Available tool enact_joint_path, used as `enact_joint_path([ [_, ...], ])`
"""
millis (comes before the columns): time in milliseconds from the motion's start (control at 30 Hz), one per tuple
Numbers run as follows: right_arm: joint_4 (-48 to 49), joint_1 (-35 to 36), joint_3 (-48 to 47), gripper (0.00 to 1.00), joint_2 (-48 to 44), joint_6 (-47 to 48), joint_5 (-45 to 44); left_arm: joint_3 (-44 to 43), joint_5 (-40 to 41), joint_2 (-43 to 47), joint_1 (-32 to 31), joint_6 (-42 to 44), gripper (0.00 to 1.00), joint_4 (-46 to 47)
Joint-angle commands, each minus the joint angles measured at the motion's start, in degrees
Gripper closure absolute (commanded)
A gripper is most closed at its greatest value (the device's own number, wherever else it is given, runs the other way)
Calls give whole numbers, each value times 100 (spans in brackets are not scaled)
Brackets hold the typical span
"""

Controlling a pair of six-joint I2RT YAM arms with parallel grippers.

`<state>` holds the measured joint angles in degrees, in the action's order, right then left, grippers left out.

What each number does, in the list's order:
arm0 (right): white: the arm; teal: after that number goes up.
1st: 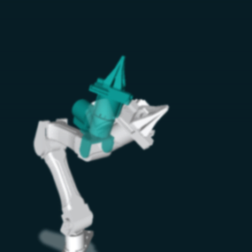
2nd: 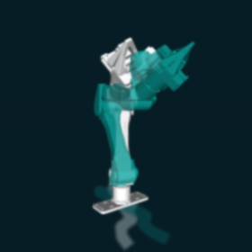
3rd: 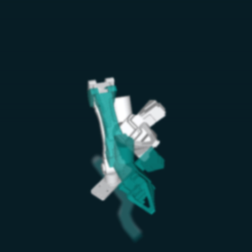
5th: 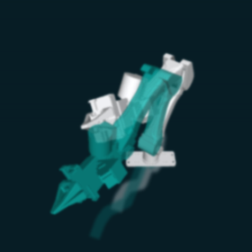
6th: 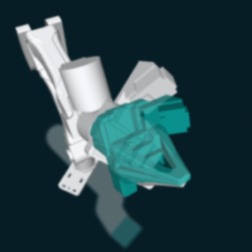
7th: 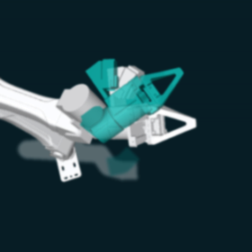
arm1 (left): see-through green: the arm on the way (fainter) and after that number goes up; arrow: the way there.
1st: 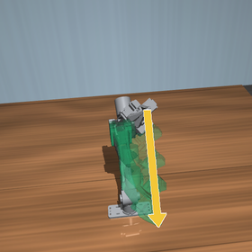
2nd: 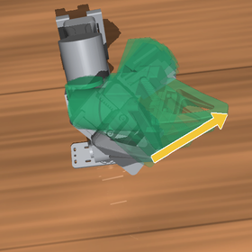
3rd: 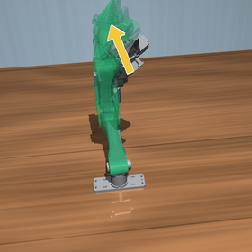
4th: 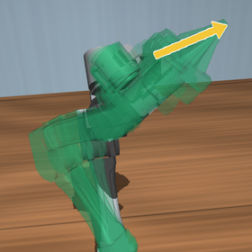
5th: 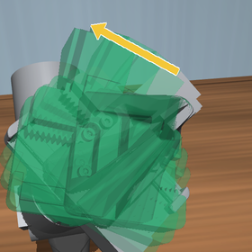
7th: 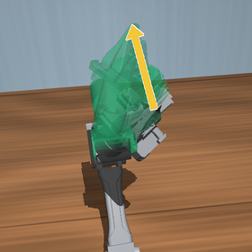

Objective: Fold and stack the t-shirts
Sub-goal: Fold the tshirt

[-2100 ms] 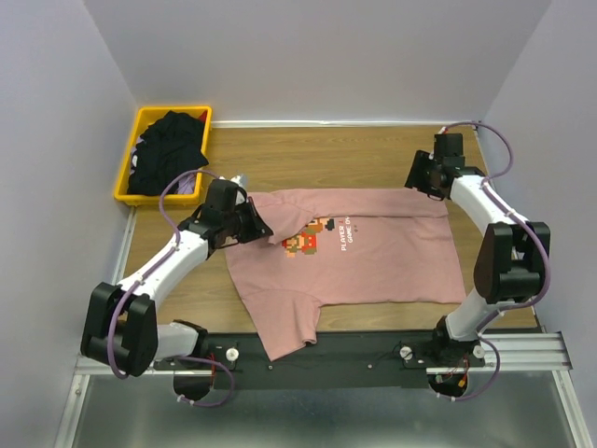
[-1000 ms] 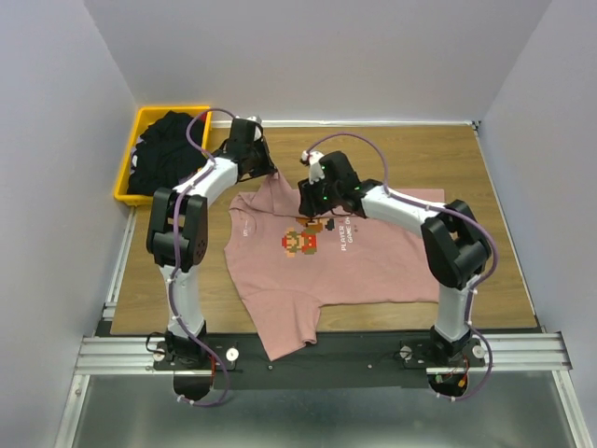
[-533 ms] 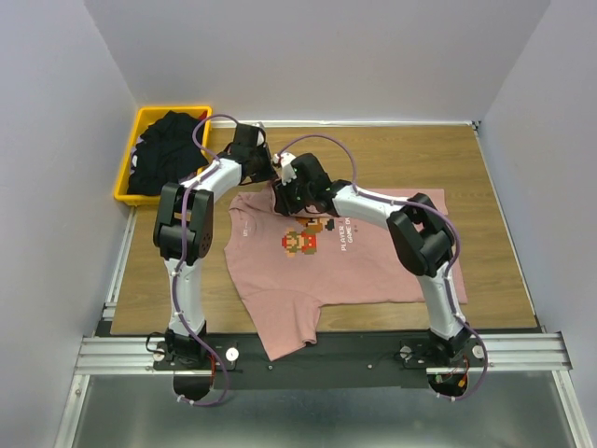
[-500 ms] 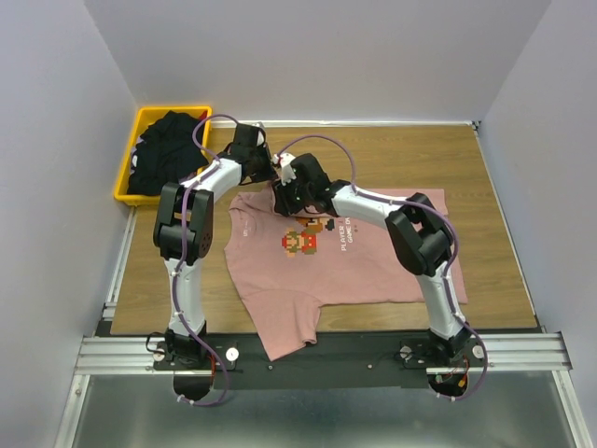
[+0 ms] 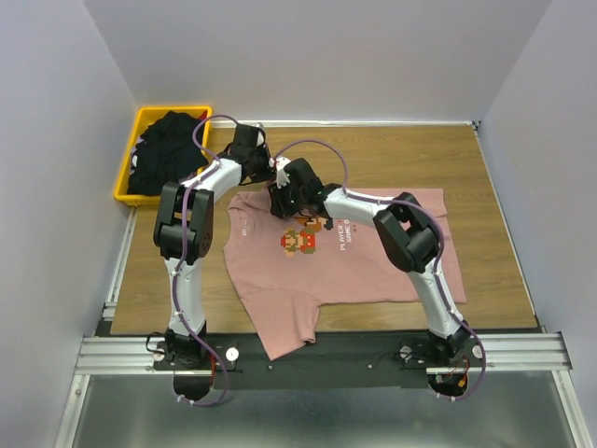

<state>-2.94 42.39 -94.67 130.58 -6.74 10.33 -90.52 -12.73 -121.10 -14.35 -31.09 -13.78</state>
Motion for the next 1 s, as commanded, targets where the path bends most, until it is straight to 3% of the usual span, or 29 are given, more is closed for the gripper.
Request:
enact_joint_path([
  [0, 21, 85, -69, 59, 196, -143, -496, -1, -107, -63, 20, 15, 100, 51],
  [133, 13, 85, 10, 71, -6, -117, -505, -27, -72, 7, 20, 42, 100, -2],
  [333, 13, 85, 107, 75, -357, -73, -461, -106, -28, 77, 37, 68, 100, -81],
  [467, 4, 85, 159, 82, -481, -73, -462, -115, -1, 165, 46, 68, 100, -90],
  [633, -22, 85, 247, 99, -657, -38, -374, -89, 43, 262, 64, 94, 100, -169],
  [967, -435, 85, 809, 99, -1351, 296, 214, 735, 69, 1297, 81, 121, 100, -292],
])
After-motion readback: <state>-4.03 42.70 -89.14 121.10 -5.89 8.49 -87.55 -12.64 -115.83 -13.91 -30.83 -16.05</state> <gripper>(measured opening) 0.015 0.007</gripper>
